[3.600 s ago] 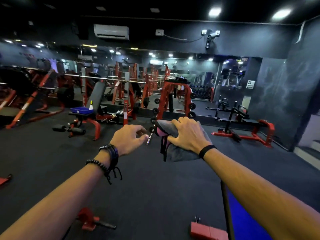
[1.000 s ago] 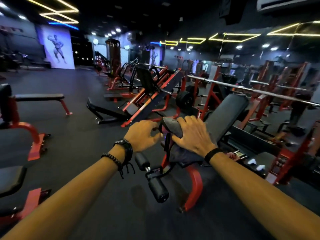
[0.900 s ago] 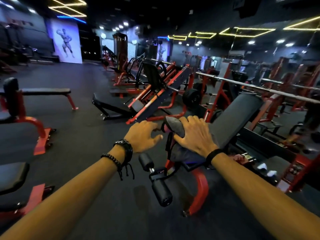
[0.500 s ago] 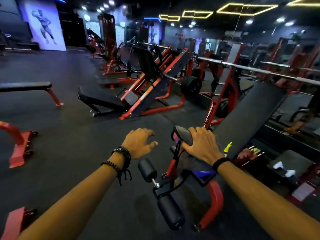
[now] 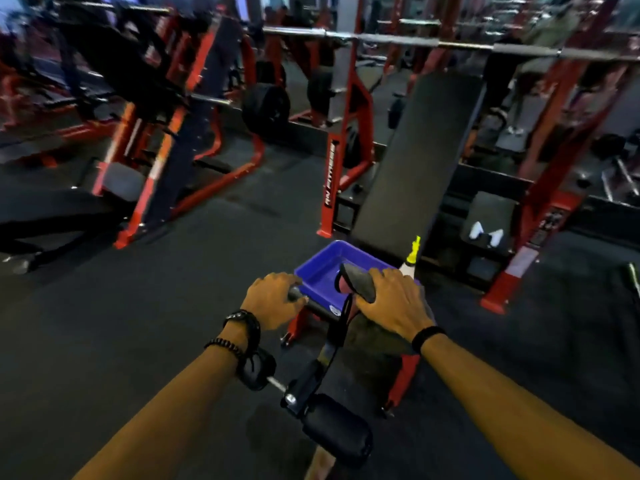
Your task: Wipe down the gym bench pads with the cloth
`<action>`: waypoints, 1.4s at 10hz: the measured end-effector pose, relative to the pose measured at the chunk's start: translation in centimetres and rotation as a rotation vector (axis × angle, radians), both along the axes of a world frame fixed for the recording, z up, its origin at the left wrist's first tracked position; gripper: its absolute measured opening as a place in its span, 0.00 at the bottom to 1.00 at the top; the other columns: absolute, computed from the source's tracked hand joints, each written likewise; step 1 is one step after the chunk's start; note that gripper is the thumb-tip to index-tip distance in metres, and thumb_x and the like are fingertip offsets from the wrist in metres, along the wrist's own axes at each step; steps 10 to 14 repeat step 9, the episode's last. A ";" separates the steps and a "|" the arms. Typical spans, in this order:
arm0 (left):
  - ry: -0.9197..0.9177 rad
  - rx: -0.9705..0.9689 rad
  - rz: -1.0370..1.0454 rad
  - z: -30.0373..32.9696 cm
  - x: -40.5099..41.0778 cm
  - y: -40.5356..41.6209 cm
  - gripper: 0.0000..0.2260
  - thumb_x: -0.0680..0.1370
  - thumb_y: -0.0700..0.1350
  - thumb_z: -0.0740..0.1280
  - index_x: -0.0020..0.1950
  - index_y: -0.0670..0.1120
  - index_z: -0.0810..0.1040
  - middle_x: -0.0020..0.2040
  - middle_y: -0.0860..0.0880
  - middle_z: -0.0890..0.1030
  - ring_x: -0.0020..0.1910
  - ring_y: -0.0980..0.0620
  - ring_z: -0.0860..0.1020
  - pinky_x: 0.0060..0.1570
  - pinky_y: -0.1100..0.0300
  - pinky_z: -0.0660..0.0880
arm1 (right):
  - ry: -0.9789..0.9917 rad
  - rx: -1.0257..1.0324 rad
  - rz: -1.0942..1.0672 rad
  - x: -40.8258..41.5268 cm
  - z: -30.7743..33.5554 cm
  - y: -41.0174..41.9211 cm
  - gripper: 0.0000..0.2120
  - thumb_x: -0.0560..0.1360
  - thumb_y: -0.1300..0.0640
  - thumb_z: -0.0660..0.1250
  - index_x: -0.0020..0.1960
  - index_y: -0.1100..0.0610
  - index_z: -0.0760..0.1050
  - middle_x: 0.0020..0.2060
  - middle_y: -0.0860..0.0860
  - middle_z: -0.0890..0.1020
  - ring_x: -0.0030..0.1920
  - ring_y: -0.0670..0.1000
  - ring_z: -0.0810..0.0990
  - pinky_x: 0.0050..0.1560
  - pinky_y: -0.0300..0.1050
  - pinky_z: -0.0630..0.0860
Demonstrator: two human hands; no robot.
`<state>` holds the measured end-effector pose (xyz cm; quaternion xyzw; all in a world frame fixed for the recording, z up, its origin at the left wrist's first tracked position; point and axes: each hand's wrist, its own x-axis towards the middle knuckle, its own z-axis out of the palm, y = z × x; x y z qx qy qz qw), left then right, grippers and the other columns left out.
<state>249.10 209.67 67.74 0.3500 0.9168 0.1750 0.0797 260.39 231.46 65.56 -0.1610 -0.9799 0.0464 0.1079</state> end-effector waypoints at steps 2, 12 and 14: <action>-0.097 -0.104 -0.088 -4.6 -9.4 6.6 0.16 0.77 0.53 0.65 0.63 0.52 0.77 0.62 0.51 0.79 0.60 0.49 0.77 0.59 0.54 0.72 | -0.030 -0.165 -0.178 -7.6 -6.2 4.2 0.21 0.75 0.38 0.63 0.56 0.54 0.73 0.52 0.54 0.80 0.54 0.57 0.77 0.52 0.51 0.69; -0.318 -0.269 -0.392 -14.8 -34.3 15.7 0.25 0.77 0.55 0.65 0.73 0.52 0.68 0.69 0.47 0.74 0.67 0.44 0.71 0.66 0.50 0.66 | -0.698 -0.732 -0.469 -28.0 -16.6 6.6 0.44 0.74 0.28 0.58 0.81 0.51 0.49 0.80 0.55 0.51 0.78 0.61 0.51 0.75 0.61 0.50; -0.318 -0.269 -0.392 -14.8 -34.3 15.7 0.25 0.77 0.55 0.65 0.73 0.52 0.68 0.69 0.47 0.74 0.67 0.44 0.71 0.66 0.50 0.66 | -0.698 -0.732 -0.469 -28.0 -16.6 6.6 0.44 0.74 0.28 0.58 0.81 0.51 0.49 0.80 0.55 0.51 0.78 0.61 0.51 0.75 0.61 0.50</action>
